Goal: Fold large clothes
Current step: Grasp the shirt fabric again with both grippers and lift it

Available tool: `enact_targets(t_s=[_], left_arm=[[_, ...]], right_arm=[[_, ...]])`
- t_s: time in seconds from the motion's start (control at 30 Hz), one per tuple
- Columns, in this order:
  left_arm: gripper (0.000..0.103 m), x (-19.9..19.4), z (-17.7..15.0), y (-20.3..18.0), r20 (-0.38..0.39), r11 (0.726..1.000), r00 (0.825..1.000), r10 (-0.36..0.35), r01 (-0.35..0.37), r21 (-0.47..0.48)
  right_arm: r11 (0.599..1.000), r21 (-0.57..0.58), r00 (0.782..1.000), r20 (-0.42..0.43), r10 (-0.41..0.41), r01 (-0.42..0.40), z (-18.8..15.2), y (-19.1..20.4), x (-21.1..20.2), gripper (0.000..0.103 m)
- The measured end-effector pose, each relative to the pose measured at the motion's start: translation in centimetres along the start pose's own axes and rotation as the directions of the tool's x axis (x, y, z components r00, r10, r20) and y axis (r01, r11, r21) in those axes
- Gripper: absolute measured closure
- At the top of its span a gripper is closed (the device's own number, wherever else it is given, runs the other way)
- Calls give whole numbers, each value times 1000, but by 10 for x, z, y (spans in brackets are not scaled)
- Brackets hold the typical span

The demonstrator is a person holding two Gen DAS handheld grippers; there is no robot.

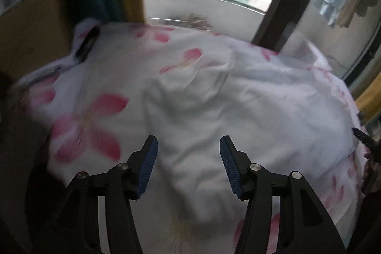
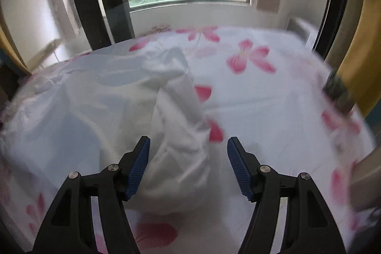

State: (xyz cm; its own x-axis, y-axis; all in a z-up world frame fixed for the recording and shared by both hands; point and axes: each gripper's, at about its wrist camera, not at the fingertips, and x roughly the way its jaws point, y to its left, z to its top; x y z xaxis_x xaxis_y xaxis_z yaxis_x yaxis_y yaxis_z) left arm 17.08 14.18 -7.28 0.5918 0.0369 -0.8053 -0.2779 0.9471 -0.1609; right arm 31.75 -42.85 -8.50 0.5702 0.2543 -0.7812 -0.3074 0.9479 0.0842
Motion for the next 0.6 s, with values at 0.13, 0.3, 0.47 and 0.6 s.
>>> enact_targets(t_s=[0.13, 0.3, 0.47, 0.6], left_arm=[[46, -2, -25, -3, -22, 1000, 1000, -20, 21, 18], [86, -3, -40, -8, 6, 999, 1000, -7, 6, 53], [96, -12, -43, -17, 30, 998, 999, -21, 20, 62], [96, -29, -45, -14, 66, 998, 997, -39, 36, 41]], right_arm=[[991, 48, 992, 24, 122, -123, -6, -8, -1, 63], [992, 8, 992, 11, 123, -123, -13, -3, -4, 96], [994, -12, 993, 49, 105, -105, -22, -4, -24, 97], [995, -23, 993, 73, 94, -93, -31, -6, -43, 97]])
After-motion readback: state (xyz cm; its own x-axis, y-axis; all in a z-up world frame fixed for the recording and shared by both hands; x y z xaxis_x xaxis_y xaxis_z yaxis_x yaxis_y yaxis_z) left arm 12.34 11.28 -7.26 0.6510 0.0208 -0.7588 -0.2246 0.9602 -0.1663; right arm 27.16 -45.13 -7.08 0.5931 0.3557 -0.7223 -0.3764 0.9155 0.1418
